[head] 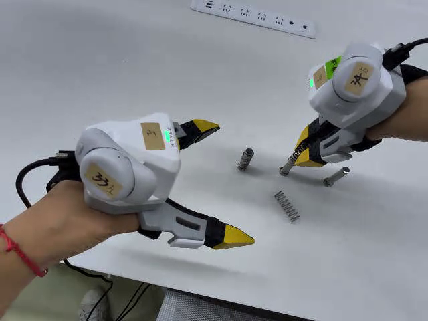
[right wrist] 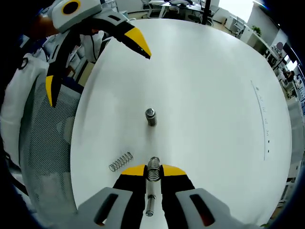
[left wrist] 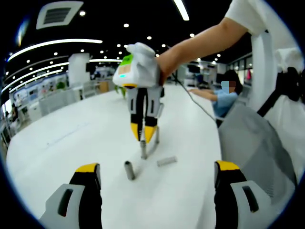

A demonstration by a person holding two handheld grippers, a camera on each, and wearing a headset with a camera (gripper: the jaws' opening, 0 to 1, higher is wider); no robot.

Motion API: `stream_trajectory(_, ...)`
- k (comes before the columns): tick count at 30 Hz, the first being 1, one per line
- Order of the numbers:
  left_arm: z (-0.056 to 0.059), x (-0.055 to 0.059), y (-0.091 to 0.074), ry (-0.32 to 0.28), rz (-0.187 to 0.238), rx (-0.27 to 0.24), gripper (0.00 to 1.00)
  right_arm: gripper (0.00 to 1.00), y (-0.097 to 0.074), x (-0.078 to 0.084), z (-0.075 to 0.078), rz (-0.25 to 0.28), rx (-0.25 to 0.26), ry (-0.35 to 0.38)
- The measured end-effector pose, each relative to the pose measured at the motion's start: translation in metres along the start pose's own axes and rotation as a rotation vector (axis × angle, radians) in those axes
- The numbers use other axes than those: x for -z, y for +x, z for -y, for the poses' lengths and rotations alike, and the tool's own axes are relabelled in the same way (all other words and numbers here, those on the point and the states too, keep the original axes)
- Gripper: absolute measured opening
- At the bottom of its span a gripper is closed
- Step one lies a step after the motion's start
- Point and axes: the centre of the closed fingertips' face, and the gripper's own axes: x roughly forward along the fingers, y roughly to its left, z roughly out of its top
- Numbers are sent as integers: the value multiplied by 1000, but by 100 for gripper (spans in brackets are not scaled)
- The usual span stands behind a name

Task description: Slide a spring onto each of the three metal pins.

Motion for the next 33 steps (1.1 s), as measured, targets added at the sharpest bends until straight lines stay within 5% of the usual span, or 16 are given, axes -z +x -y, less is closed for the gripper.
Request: stream_trajectory(33, 1, 4, -3, -9, -6, -2, 100, 12, 34, 10, 1, -27, 3, -17)
